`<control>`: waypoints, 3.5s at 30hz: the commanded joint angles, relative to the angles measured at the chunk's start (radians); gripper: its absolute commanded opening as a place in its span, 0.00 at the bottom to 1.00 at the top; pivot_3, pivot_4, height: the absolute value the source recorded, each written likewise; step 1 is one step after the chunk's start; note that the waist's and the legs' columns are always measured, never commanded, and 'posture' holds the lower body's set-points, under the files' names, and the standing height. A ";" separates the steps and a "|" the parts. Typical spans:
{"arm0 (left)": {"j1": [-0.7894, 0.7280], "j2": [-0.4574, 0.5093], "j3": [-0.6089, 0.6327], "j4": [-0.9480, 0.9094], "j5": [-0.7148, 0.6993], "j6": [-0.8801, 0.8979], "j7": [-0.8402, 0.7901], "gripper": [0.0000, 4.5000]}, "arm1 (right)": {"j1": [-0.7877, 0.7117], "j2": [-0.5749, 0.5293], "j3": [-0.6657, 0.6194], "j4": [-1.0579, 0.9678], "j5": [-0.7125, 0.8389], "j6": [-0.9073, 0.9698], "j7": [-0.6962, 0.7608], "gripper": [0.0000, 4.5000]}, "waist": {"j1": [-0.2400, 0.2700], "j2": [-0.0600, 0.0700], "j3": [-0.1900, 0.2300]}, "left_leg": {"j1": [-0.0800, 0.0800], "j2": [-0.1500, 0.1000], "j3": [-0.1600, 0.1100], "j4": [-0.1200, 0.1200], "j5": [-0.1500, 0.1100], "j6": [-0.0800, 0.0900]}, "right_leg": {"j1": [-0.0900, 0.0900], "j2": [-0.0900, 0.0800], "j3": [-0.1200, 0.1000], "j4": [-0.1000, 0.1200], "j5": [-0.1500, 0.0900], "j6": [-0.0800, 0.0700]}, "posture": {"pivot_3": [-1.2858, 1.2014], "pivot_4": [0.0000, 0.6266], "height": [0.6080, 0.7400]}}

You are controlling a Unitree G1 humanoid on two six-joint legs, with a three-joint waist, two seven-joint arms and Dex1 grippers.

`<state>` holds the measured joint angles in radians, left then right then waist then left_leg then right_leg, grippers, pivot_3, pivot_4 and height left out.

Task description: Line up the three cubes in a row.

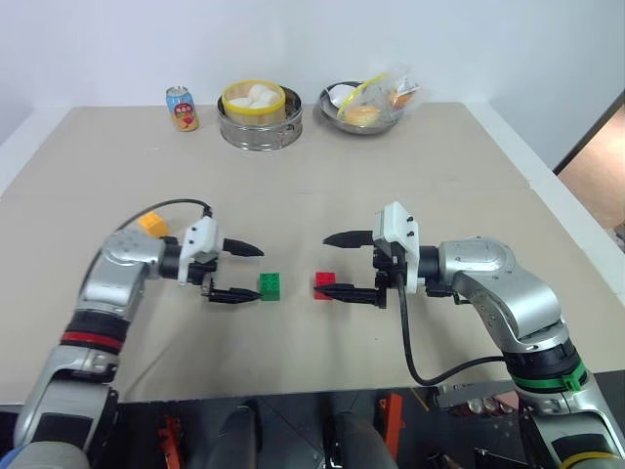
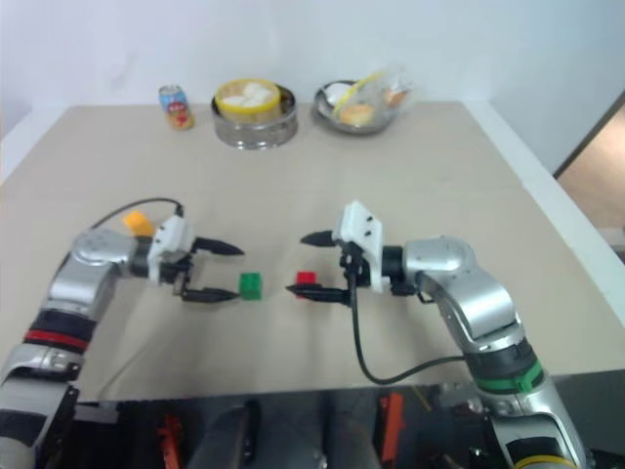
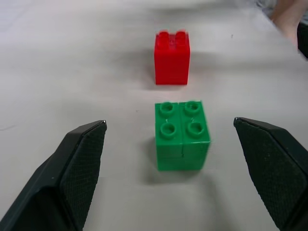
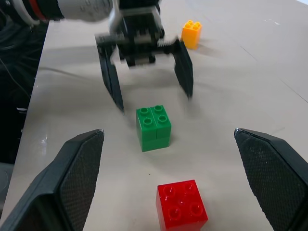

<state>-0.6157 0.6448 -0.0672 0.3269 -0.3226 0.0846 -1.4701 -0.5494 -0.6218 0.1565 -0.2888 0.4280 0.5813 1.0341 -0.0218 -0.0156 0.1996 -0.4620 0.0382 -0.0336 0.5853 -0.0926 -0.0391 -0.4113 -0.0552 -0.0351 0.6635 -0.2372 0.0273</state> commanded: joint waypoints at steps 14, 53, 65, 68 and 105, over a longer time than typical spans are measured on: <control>0.228 -0.268 0.449 -0.534 0.070 0.332 1.199 0.99 | -0.050 0.052 -0.003 0.062 0.000 -0.070 -0.002 1.00 | 0.003 -0.004 0.000 | 0.001 0.000 0.004 0.001 0.000 0.000 | 0.003 -0.001 0.002 0.000 0.003 0.005 | 0.52 0.24 1.00; 0.018 -0.550 0.385 -0.080 0.307 0.145 1.823 0.99 | -0.073 0.055 0.015 0.117 -0.058 -0.122 0.021 1.00 | 0.026 -0.007 -0.001 | 0.001 0.001 0.005 0.004 0.000 0.000 | 0.003 0.002 0.003 0.000 0.005 0.004 | 0.52 0.24 1.00; -0.048 -0.544 0.390 0.080 0.304 0.070 1.861 0.81 | -0.063 0.052 0.011 0.107 -0.054 -0.122 0.006 1.00 | 0.028 -0.007 0.000 | 0.001 0.001 0.005 0.004 0.000 0.000 | 0.003 0.002 0.003 0.000 0.007 0.006 | 0.52 0.24 1.00; -0.050 -0.539 0.392 0.087 0.300 0.068 1.868 0.57 | -0.059 0.051 0.010 0.103 -0.053 -0.120 0.004 1.00 | 0.028 -0.007 0.000 | 0.001 0.002 0.005 0.004 0.000 0.000 | 0.002 0.002 0.002 0.000 0.007 0.007 | 0.52 0.24 1.00; 0.113 0.067 0.099 0.122 -0.045 -0.159 -0.025 0.29 | -0.072 0.005 0.005 -0.042 0.016 -0.003 0.021 1.00 | 0.028 -0.007 0.000 | -0.004 0.014 0.017 0.000 -0.002 -0.004 | -0.009 0.003 0.000 -0.001 0.003 -0.007 | 0.52 0.24 1.00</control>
<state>-0.4795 0.7116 0.0234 0.4379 -0.3709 -0.0227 -1.4775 -0.6083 -0.6055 0.1914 -0.2880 0.4268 0.5750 1.0604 0.0066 -0.0227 0.1994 -0.4663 0.0526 -0.0164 0.5855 -0.0949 -0.0431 -0.4209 -0.0515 -0.0351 0.6627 -0.2339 0.0204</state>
